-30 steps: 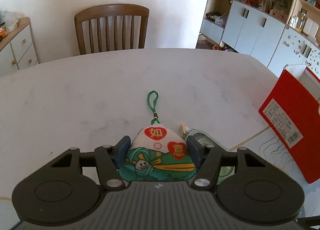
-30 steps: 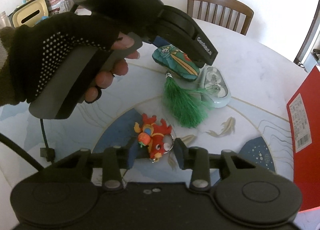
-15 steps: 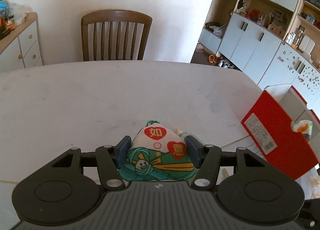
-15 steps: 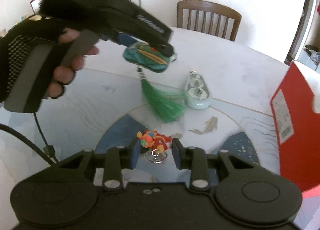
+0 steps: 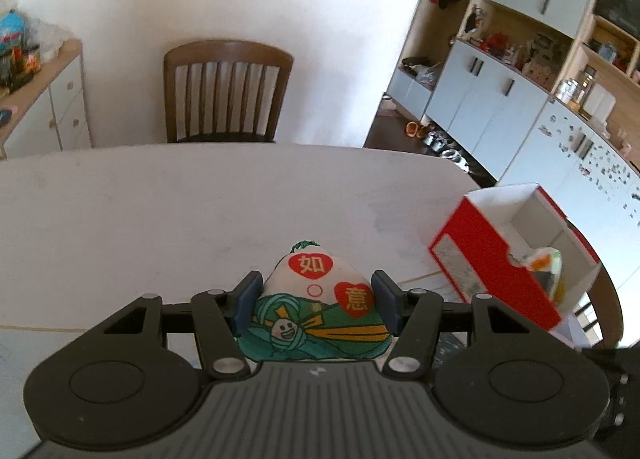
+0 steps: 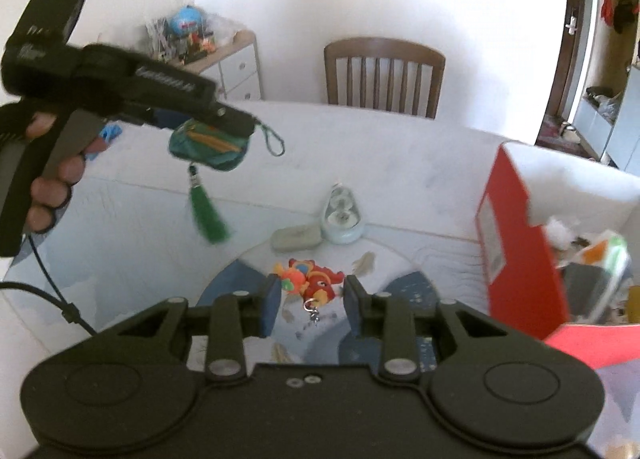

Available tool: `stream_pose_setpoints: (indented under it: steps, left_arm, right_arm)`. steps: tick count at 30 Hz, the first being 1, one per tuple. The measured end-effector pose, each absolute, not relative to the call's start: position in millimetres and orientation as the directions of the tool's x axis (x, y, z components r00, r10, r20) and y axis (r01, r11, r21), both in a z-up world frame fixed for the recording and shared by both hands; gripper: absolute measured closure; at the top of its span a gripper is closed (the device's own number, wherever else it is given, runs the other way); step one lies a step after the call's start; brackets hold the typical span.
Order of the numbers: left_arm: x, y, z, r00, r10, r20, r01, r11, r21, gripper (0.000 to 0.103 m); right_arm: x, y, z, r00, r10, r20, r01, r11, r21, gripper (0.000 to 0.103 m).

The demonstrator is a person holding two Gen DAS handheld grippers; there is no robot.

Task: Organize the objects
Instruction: 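Carry the teal pouch and red fish keychain over into the red box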

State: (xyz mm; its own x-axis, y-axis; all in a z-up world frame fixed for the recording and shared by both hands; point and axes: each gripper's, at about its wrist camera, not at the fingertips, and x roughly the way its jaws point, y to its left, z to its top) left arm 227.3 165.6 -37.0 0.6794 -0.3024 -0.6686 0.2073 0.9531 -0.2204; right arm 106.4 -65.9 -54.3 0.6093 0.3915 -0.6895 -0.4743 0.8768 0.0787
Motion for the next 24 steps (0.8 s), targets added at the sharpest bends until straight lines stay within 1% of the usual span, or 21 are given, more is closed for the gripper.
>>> stream_pose_setpoints:
  steps: [6, 16, 24]
  left_arm:
    - [202.5, 135.0, -14.5, 0.681, -0.325, -0.657, 0.269, 0.945, -0.188, 0.044]
    - [178.8, 65.9, 1.9, 0.661, -0.372, -0.652, 0.355, 0.92, -0.165, 0.044]
    - [178.8, 3.1, 16.2, 0.659, -0.391, -0.643, 0.411, 0.903, -0.127, 0.044]
  right_arm:
    - [98.6, -94.8, -35.3, 0.649, 0.393, -0.651, -0.463, 0.883, 0.071, 0.071]
    - [93.3, -154.1, -8.7, 0.692, 0.386, -0.609, -0.435, 0.897, 0.075, 0.071]
    - [99.9, -214.7, 8.0, 0.743, 0.335, -0.579, -0.379, 0.924, 0.049, 0.071]
